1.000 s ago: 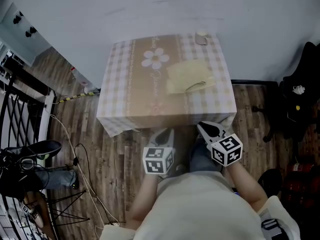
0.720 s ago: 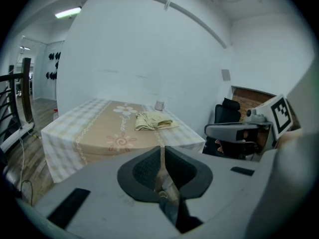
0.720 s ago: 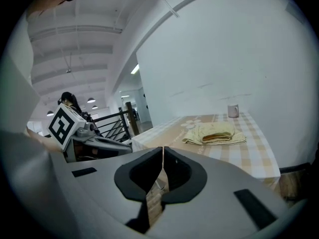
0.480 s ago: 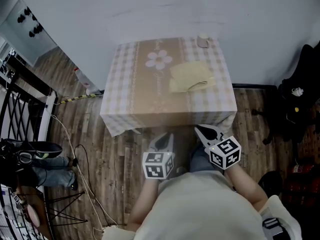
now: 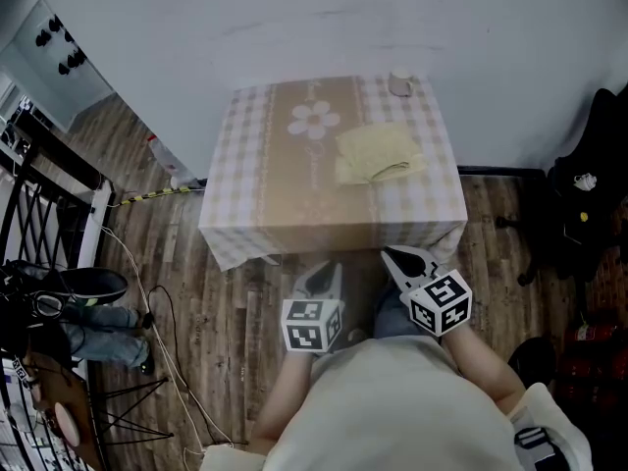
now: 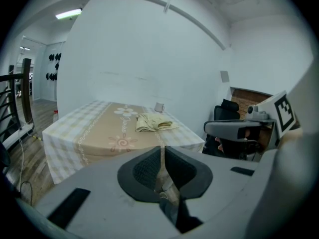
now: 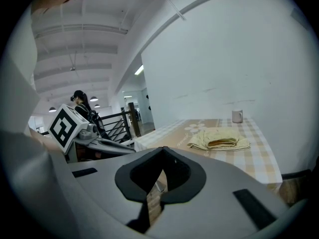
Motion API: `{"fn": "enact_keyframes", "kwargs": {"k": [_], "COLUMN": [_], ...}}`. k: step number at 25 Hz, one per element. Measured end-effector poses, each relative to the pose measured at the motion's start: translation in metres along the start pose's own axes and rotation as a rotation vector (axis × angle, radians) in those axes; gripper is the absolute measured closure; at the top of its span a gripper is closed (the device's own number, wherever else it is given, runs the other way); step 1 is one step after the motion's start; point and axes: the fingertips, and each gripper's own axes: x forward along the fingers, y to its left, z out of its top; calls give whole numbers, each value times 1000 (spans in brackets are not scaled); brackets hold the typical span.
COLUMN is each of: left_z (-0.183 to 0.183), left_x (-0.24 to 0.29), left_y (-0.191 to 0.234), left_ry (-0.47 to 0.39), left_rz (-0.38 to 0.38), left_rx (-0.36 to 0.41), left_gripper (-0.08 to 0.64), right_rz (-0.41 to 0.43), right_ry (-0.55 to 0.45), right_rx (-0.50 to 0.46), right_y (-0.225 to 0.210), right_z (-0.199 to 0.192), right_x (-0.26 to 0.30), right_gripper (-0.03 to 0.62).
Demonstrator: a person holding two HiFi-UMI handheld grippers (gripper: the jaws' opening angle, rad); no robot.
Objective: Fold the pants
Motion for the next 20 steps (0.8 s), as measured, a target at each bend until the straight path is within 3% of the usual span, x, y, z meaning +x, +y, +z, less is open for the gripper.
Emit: {"fn": "enact_keyframes", "kwargs": {"k": [9, 20], "left_z": [0, -2], "left_x": [1, 3], "left_y": [0, -3], "left_ry": [9, 13], "left_rz": [0, 1], "left_rx": [-8, -8], "left_gripper": [535, 535], "right_rz": [61, 64], "right_ry": [16, 17], "right_rx": [-9, -19], "right_y": [10, 8], "right_z": [-1, -1], "right_x": [3, 5], "right_gripper": [594, 594]}}
